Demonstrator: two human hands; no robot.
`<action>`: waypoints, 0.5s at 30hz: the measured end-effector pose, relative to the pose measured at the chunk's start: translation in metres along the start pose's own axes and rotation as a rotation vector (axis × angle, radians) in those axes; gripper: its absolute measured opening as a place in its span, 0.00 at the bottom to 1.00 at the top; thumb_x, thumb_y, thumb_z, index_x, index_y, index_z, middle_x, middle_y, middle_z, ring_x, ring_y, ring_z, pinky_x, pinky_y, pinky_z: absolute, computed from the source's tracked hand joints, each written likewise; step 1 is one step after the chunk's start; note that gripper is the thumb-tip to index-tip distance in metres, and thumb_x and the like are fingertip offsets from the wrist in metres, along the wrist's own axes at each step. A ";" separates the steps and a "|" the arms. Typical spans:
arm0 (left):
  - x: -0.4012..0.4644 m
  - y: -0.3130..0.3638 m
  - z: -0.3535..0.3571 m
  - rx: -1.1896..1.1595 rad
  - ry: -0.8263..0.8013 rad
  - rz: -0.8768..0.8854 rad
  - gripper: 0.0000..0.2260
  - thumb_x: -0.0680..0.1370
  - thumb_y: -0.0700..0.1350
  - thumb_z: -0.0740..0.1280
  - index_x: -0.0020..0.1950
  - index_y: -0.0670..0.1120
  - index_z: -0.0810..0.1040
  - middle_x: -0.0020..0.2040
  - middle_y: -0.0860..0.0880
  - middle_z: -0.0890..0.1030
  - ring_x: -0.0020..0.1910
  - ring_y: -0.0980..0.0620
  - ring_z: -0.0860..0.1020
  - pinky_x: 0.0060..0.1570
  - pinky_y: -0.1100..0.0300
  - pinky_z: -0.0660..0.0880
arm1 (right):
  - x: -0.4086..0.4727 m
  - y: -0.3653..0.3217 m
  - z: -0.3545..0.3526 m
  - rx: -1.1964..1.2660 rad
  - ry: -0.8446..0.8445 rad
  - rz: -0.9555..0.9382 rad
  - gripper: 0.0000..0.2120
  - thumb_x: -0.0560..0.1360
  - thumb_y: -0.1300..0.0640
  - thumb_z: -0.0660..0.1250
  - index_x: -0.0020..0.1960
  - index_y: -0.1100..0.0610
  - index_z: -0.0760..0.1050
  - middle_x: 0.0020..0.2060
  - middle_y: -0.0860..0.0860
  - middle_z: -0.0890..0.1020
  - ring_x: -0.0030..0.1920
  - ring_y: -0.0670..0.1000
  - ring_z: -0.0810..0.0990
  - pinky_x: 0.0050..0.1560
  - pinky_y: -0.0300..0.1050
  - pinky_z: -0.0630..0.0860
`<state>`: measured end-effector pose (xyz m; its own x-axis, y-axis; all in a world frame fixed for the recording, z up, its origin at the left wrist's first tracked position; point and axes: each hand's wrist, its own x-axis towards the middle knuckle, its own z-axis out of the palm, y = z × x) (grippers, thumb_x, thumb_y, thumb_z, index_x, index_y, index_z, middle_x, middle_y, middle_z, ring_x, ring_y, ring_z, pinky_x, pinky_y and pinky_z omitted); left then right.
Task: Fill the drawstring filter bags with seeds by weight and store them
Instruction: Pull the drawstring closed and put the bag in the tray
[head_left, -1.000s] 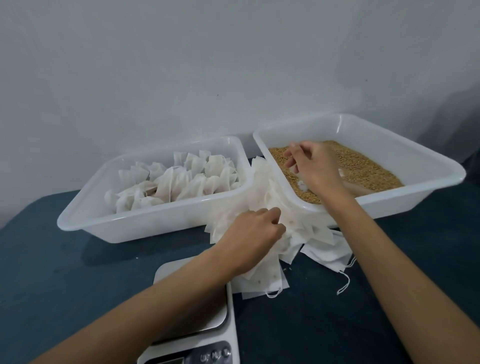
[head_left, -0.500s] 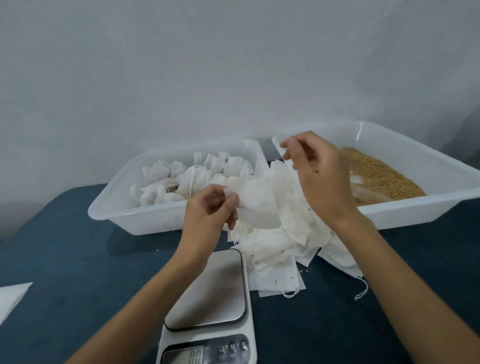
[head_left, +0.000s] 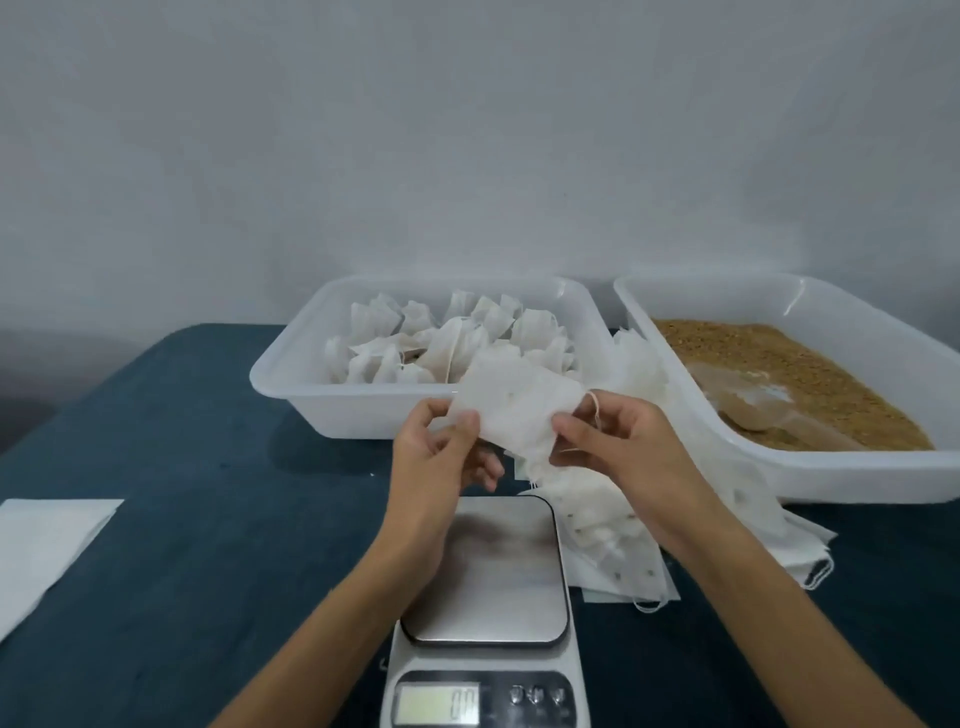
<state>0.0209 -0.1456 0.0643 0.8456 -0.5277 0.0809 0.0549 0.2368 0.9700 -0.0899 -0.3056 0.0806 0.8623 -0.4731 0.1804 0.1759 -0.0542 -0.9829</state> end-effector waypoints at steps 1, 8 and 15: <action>-0.001 -0.001 0.000 0.058 0.020 0.016 0.05 0.84 0.41 0.67 0.57 0.43 0.74 0.37 0.45 0.82 0.33 0.50 0.78 0.33 0.58 0.78 | 0.000 0.000 0.000 0.002 0.019 -0.015 0.08 0.74 0.57 0.74 0.43 0.63 0.80 0.39 0.57 0.84 0.41 0.54 0.84 0.49 0.44 0.82; -0.017 -0.007 0.010 0.478 0.060 0.497 0.14 0.78 0.36 0.74 0.51 0.54 0.75 0.45 0.54 0.77 0.42 0.54 0.75 0.42 0.64 0.74 | -0.003 0.002 0.008 -0.152 0.069 -0.101 0.15 0.74 0.54 0.76 0.33 0.54 0.72 0.28 0.48 0.75 0.31 0.46 0.76 0.39 0.35 0.76; -0.021 0.000 0.014 0.415 -0.186 0.452 0.03 0.81 0.40 0.71 0.48 0.47 0.81 0.42 0.52 0.83 0.42 0.48 0.80 0.46 0.49 0.78 | -0.007 0.002 0.010 -0.123 0.062 -0.127 0.15 0.74 0.57 0.75 0.36 0.55 0.70 0.30 0.46 0.69 0.33 0.44 0.69 0.38 0.33 0.72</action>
<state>-0.0041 -0.1454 0.0660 0.6286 -0.5914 0.5051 -0.5273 0.1533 0.8357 -0.0903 -0.2936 0.0775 0.8050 -0.5090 0.3049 0.2192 -0.2223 -0.9500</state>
